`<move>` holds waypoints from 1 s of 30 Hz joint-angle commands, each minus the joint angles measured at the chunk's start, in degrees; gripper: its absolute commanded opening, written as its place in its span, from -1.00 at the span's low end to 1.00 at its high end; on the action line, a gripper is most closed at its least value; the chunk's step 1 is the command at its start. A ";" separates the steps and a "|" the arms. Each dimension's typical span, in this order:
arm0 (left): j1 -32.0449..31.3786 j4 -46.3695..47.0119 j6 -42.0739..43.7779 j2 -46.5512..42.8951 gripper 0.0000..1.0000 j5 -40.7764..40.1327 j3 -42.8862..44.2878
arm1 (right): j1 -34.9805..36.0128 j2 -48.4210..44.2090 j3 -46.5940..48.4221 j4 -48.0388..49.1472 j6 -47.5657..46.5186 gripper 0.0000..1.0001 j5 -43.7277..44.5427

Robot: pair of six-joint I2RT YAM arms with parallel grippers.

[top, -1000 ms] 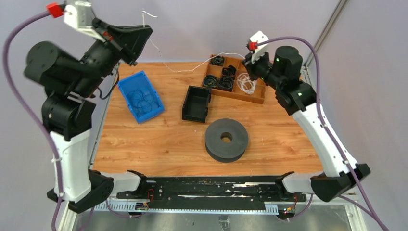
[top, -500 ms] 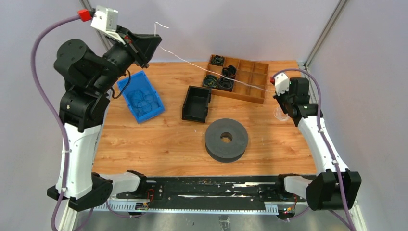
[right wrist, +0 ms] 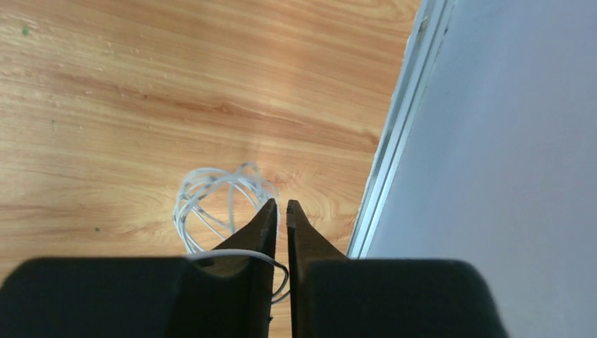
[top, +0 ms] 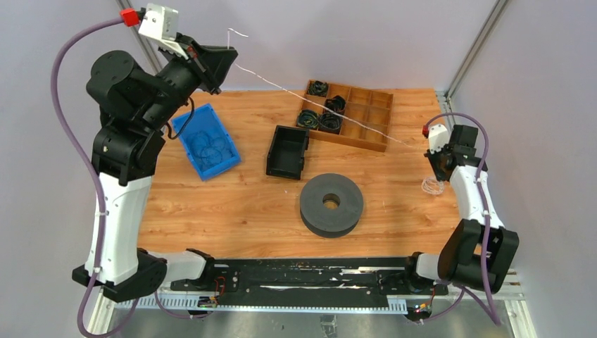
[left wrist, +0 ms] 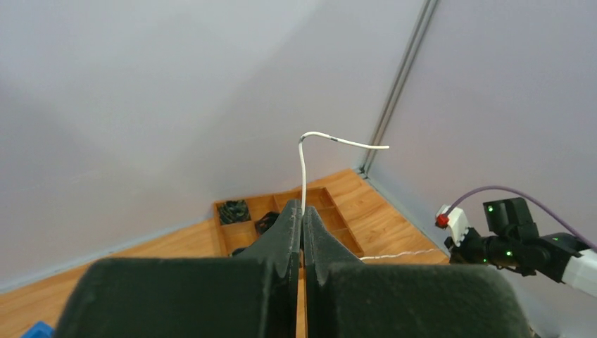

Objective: Wrap the cables
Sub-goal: Adjust the cable at the center of the board.

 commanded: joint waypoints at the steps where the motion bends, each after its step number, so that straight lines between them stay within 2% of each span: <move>1: 0.26 2.55 -0.57 -1.36 -0.99 0.43 -1.49 | -2.13 3.03 1.37 -2.32 -2.30 -0.74 -1.78; 4: 0.31 4.83 -3.08 -1.21 -0.99 3.31 -4.77 | -2.15 3.74 3.55 -7.39 -3.38 -0.43 -6.06; 9: -2.10 9.70 -6.63 0.75 -0.99 6.14 -10.68 | -2.14 1.74 6.52 -19.50 -8.70 0.43 -23.29; 13: -5.76 10.78 -6.56 4.51 -0.99 5.61 -10.98 | -2.05 0.39 7.84 -27.38 -14.82 0.51 -31.91; 19: -8.75 9.86 -8.54 11.45 -0.99 7.03 -4.52 | -2.15 -0.96 9.16 -32.86 -19.85 0.55 -34.38; 22: -11.30 8.99 -8.95 14.69 -0.99 8.17 -1.11 | -2.05 -3.08 11.34 -34.04 -18.83 0.55 -46.58; 24: -13.45 8.76 -9.59 17.01 -0.99 9.81 0.95 | -1.66 -4.64 13.36 -30.10 -12.15 0.52 -55.90; 26: -15.28 8.86 -10.38 19.03 -0.99 11.32 2.46 | 0.19 -6.34 13.92 -19.99 -0.56 0.51 -62.51; 28: -16.82 8.87 -11.09 20.74 -0.99 12.34 3.30 | 3.72 -7.64 12.60 -4.31 13.52 0.51 -65.11; 30: -17.89 9.11 -11.86 21.57 -0.99 12.95 2.97 | 8.94 -8.57 9.97 12.70 26.38 0.49 -64.00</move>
